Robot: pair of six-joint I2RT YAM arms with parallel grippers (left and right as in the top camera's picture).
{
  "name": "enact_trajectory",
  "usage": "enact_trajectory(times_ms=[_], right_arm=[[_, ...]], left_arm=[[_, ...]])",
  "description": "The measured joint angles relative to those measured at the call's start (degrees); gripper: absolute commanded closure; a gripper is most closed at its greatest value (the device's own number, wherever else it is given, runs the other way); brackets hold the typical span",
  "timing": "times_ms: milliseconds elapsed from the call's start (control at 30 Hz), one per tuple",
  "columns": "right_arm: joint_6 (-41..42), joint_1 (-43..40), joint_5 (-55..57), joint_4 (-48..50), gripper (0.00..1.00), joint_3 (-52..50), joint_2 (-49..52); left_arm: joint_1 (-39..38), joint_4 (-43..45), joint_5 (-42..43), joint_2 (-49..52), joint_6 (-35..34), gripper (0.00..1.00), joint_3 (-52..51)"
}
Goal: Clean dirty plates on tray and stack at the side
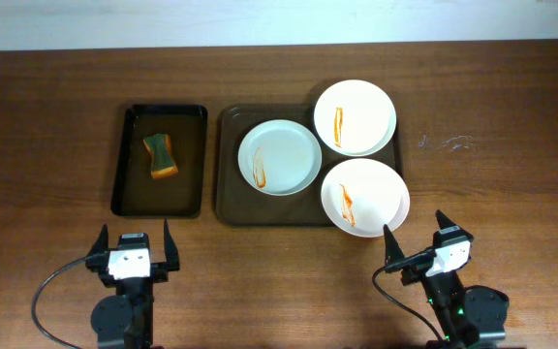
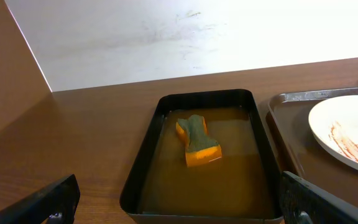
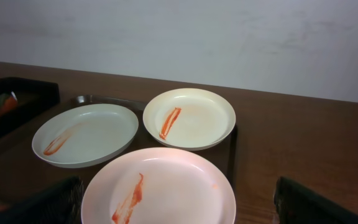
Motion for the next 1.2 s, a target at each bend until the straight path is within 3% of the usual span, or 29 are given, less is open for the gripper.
enact_trajectory(times_ms=[633, 800, 900, 1033, 1200], right_arm=[[0.2, 0.0, 0.0, 0.1, 0.02, 0.0, 0.0], [5.7, 0.0, -3.4, 0.6, 0.01, 0.0, 0.0], [9.0, 0.0, -5.6, 0.6, 0.02, 0.0, 1.0], [10.6, 0.0, -6.3, 0.3, 0.02, 5.0, 8.9], [10.7, 0.0, -9.2, -1.6, 0.02, 22.2, 32.0]], left_arm=[[0.0, 0.2, -0.1, 0.0, 0.9, 0.0, 0.0], [0.0, 0.3, -1.3, 0.0, 3.4, 0.0, 0.0], [0.0, 0.8, 2.5, 0.0, 3.1, 0.0, 0.0], [0.0, 3.9, 10.2, 0.2, 3.1, 0.01, 0.0], [0.0, -1.8, 14.0, 4.0, 2.9, 0.01, 6.0]])
